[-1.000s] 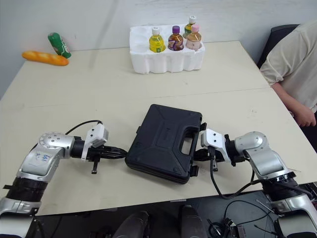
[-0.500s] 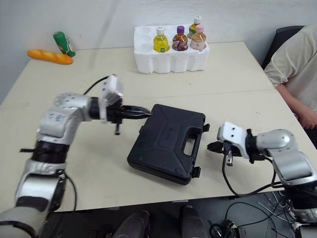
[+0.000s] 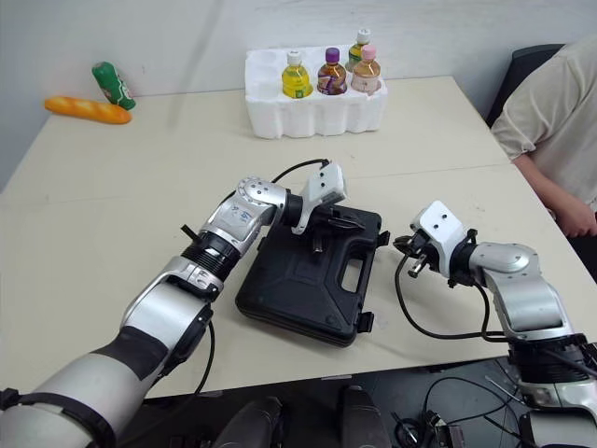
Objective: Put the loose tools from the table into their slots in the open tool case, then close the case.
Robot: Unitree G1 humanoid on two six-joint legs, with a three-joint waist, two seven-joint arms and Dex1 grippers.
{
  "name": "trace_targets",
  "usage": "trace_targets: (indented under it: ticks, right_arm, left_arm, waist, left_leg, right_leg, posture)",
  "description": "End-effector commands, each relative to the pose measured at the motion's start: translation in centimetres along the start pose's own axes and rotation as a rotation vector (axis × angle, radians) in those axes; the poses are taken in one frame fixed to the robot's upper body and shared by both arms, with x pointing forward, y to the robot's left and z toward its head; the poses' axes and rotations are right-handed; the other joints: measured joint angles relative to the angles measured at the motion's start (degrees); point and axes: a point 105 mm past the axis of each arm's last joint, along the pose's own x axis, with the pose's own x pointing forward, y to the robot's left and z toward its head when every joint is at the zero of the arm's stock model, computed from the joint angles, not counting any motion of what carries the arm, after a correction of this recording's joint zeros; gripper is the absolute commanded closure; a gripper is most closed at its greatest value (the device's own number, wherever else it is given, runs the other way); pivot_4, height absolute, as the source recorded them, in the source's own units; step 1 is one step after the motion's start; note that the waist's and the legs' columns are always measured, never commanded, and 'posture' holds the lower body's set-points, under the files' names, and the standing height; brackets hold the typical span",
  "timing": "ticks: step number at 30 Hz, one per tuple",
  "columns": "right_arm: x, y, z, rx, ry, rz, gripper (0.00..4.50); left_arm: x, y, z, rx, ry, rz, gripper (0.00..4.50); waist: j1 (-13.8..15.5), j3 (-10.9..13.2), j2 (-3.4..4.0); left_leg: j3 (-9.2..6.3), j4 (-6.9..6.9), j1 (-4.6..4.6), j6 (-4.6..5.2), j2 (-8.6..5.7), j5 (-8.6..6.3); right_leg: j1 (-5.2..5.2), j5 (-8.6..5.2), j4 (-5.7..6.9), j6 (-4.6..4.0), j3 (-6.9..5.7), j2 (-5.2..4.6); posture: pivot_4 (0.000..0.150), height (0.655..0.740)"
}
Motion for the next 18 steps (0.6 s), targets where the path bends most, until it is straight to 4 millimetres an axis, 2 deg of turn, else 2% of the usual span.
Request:
trace_targets:
  ticks: [1,3,5,12,18]
  right_arm:
    - [-0.1,0.1,1.5,-0.025,-0.048,-0.02,4.5]
    - [0.0,0.3,1.6,-0.022,-0.056,-0.017,4.5]
    - [0.0,0.4,1.8,-0.019,-0.064,-0.012,4.5]
    - [0.3,1.3,3.5,-0.015,-0.113,0.031,4.5]
    - [0.8,2.1,4.1,-0.01,-0.131,0.069,4.5]
  left_arm:
    - [0.5,-1.9,-5.3,0.119,0.265,-0.093,4.47]
    - [0.4,-2.1,-6.7,0.173,0.322,-0.099,4.47]
    - [0.6,-2.2,-7.1,0.185,0.33,-0.09,4.47]
    - [1.4,-1.7,-7.1,0.135,0.312,-0.027,4.47]
    - [1.8,-1.9,-7.1,0.111,0.296,-0.03,4.47]
  waist:
    - [0.03,-0.07,-0.01]
    - [0.08,-0.27,-0.03]
    - [0.1,-0.49,-0.1]
    - [0.07,-0.75,-0.17]
    - [-0.26,-0.84,-0.26]
  left_leg:
    - [0.0,0.0,0.05,0.0,0.0,0.0]
    - [-0.01,0.0,0.1,0.0,0.0,0.0]
    - [-0.03,0.0,0.19,0.0,0.0,0.0]
    - [-0.41,-0.09,0.99,0.12,0.01,-0.09]
    - [-0.42,-0.11,1.04,0.11,0.07,-0.11]
  right_leg:
    - [0.04,0.0,-0.01,0.0,0.01,0.0]
    - [0.09,0.0,-0.01,0.0,0.03,0.0]
    - [0.2,0.0,-0.04,0.0,0.05,-0.01]
    - [1.32,0.0,-0.4,0.01,0.08,-0.01]
    - [1.34,0.0,-0.38,0.01,0.09,0.03]
  posture:
    - [0.15,0.7374]
    - [0.15,0.7374]
    - [0.15,0.7374]
    - [0.15,0.7374]
    - [0.15,0.7374]
